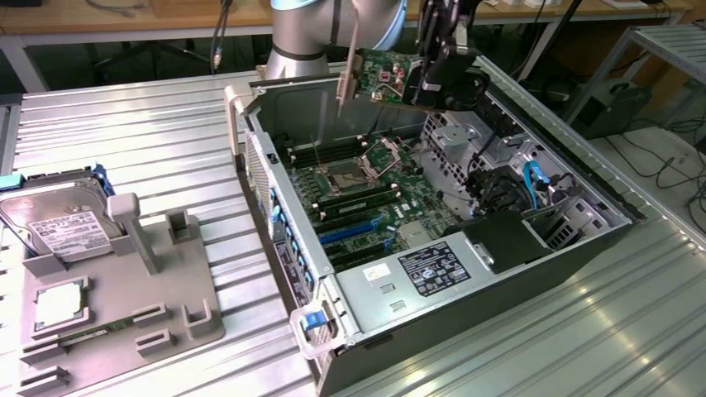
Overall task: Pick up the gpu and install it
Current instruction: 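Insert the gpu into the slot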
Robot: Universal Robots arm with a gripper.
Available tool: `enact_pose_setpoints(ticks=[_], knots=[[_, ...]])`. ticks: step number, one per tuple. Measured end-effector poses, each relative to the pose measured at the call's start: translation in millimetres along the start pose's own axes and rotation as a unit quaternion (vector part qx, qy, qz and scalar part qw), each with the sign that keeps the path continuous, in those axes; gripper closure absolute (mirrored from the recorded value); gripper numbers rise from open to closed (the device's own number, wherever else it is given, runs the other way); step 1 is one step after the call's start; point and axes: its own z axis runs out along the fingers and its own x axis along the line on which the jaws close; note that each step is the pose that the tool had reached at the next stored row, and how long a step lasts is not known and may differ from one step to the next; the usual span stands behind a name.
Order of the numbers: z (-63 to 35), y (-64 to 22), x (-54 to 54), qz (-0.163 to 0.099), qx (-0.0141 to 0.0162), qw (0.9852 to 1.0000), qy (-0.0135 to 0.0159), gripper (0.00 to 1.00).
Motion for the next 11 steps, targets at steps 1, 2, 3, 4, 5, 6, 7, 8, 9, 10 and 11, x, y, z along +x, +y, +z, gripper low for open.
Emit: enact_pose_setpoints(ticks=[1, 2, 3, 4, 5, 6, 7, 8, 9, 10, 11], knots=[[0.0, 0.0, 0.0, -0.009, -0.0002, 1.0, -0.0002, 0.72], [0.1, 0.0, 0.0, -0.018, -0.0004, 0.9998, -0.0004, 0.72], [0.1, 0.0, 0.0, -0.03, -0.0007, 0.9996, -0.0007, 0.72], [0.1, 0.0, 0.0, -0.039, -0.001, 0.9992, -0.0009, 0.72], [0.2, 0.0, 0.0, -0.047, -0.0012, 0.9989, -0.0011, 0.72], [0.2, 0.0, 0.0, -0.056, -0.0014, 0.9984, -0.0013, 0.72], [0.2, 0.0, 0.0, -0.065, -0.0016, 0.9979, -0.0015, 0.72], [0.2, 0.0, 0.0, -0.075, -0.0017, 0.9972, -0.0014, 0.72], [0.3, 0.0, 0.0, -0.084, -0.0018, 0.9965, -0.0012, 0.72], [0.3, 0.0, 0.0, -0.093, -0.002, 0.9957, -0.0012, 0.72], [0.4, 0.0, 0.0, -0.101, -0.0021, 0.9948, -0.0011, 0.72]])
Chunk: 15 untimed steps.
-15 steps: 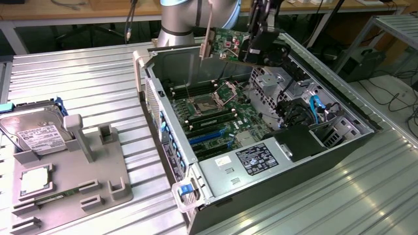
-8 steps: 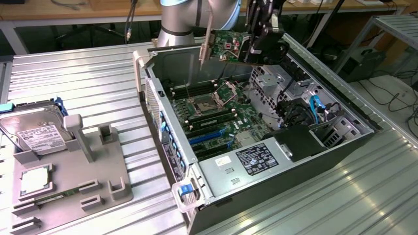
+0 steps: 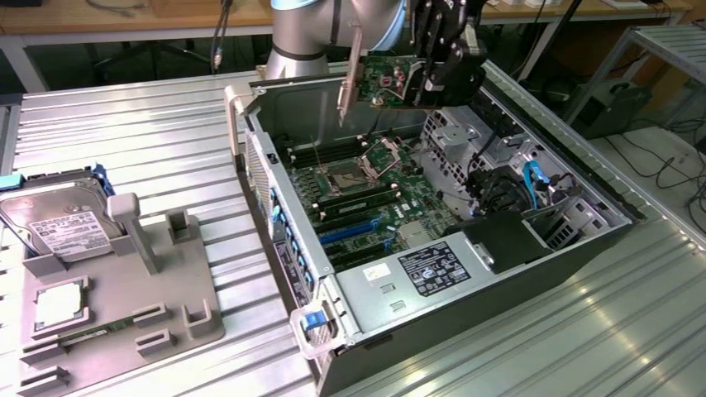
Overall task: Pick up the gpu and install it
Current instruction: 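Insert the gpu into the slot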
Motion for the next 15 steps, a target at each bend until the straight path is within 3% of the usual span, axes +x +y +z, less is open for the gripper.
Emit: enact_pose_setpoints(ticks=[8, 15], knots=[[1.0, 0.0, -0.2, -0.051, -0.0005, 0.9987, 0.0005, 0.72], [1.0, 0.8, 0.0, -0.052, -0.0006, 0.9986, 0.0003, 0.72]])
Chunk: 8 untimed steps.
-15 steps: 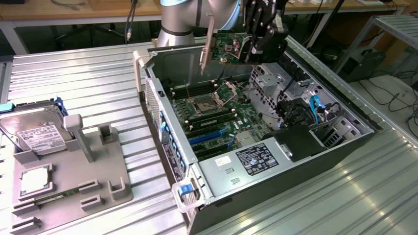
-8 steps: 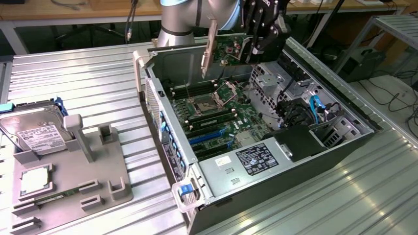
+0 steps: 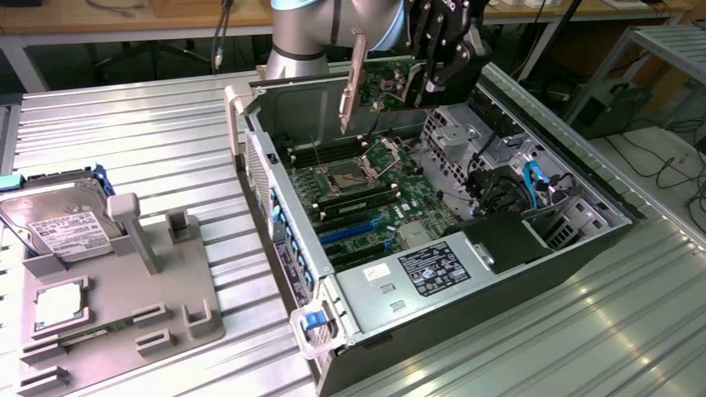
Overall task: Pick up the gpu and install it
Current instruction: 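Insert the gpu into the slot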
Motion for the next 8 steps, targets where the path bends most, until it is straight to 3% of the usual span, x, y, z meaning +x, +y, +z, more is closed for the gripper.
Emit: enact_pose_setpoints(ticks=[4, 6, 8], knots=[[0.9, 0.0, 0.0, -0.001, -0.0019, 1.0, 0.0003, 0.72], [1.6, 0.3, 0.0, -0.004, 0.0028, 1.0, 0.0, 0.72], [3.0, 0.5, -0.2, -0.008, 0.0043, 1.0, -0.0014, 0.72]])
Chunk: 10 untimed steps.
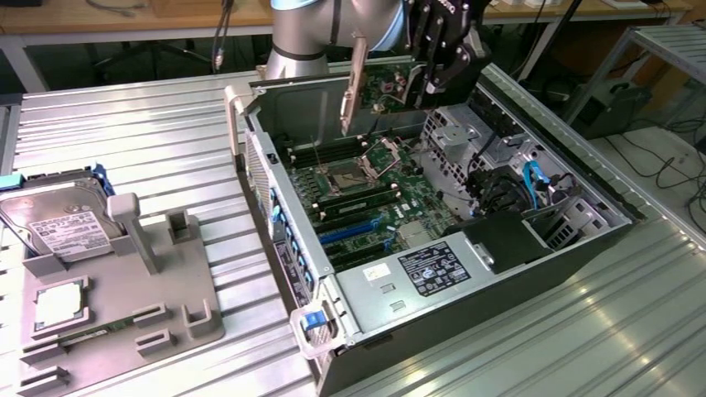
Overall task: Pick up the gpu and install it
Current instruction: 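Insert the gpu into the slot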
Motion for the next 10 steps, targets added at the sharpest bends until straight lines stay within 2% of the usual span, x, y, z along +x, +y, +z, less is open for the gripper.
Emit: enact_pose_setpoints(ticks=[3, 7, 10], knots=[[3.3, 1.1, 0.0, -0.004, -0.0002, 1.0, -0.0037, 0.72], [9.8, 1.4, 0.0, -0.005, -0.0001, 1.0, -0.0037, 0.72], [12.0, 1.5, 0.1, -0.024, -0.0006, 0.9997, -0.0063, 0.72]])
